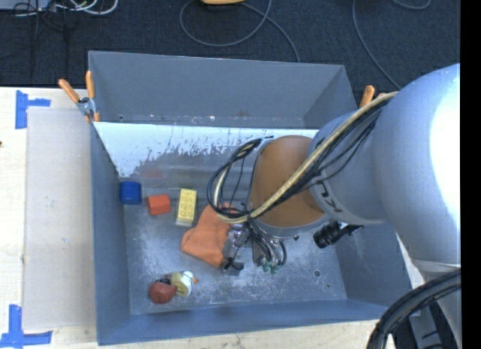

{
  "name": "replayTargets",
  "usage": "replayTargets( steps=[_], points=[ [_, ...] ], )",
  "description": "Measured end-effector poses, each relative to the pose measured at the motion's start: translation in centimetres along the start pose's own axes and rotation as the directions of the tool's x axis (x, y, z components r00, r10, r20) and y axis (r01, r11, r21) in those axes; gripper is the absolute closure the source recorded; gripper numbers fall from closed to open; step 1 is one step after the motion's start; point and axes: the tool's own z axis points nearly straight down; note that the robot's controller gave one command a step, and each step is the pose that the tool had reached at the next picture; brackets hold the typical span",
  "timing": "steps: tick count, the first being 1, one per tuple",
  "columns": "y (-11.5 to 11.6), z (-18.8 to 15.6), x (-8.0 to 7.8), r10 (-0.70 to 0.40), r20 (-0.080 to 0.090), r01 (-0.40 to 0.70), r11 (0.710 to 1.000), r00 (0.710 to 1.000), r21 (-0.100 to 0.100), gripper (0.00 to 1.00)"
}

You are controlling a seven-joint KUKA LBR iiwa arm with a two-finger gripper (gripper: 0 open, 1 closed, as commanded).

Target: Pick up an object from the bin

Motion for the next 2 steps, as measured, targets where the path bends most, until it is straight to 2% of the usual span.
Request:
replayTargets(
  steps=[1,2],
  points=[
    [-0.1,-0.4,0.0,0.015,0.000,-0.015,1.000,1.000,0.000,1.00],
    [-1.7,-5.3,-2.3,0.007,-0.007,-0.007,1.000,1.000,0.001,1.00]
  ],
)
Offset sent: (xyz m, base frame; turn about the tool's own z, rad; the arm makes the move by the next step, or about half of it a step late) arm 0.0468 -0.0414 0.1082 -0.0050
